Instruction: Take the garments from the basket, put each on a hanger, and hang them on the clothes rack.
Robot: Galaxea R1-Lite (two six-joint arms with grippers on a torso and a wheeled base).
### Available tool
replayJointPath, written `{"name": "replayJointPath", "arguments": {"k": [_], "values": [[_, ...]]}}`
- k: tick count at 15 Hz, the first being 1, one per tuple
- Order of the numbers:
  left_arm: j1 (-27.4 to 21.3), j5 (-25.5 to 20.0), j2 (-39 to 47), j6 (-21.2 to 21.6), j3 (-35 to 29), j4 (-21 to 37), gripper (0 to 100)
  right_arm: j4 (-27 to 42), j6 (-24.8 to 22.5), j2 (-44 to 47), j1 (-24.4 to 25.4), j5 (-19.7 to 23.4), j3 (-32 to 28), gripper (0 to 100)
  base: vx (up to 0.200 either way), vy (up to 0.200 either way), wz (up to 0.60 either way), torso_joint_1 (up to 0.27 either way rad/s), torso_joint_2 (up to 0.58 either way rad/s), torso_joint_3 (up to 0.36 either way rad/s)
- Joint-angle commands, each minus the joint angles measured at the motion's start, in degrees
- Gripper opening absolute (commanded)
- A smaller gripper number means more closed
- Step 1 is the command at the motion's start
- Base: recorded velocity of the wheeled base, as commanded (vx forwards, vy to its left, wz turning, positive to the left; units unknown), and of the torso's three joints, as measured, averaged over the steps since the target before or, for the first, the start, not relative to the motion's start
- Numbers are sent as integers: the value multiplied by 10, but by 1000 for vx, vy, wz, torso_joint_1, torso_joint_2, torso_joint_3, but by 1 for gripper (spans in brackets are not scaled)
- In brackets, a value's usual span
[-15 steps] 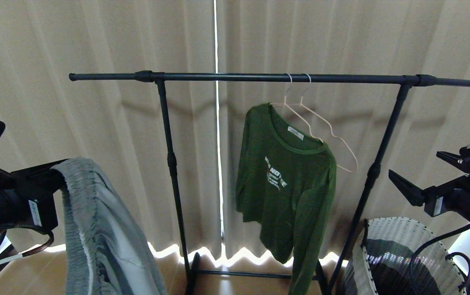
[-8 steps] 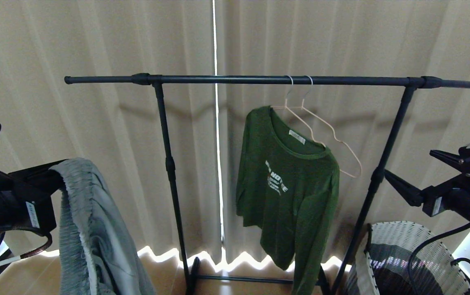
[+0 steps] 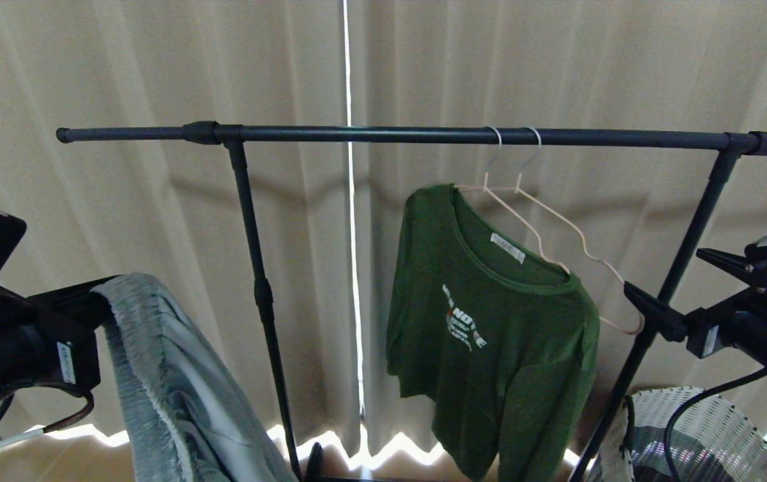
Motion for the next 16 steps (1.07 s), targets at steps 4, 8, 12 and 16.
{"name": "replayJointPath", "arguments": {"k": [4,8,12,16], "values": [[19,0,-3,-3,-2,-5,0,0,0,-2,0,0,5,100,0,0,0,0,0,0],[33,0,-3,-4,1,-5,0,2,1,-2,0,1,8,100,0,0,0,0,0,0],[33,0,-3,-4,16,-5,0,17,10,1,0,1,-2,100,0,0,0,0,0,0],[31,-31,-4,-16,49,-41,0,191,44,-22,5,2,-105,100,0,0,0,0,0,0]]}}
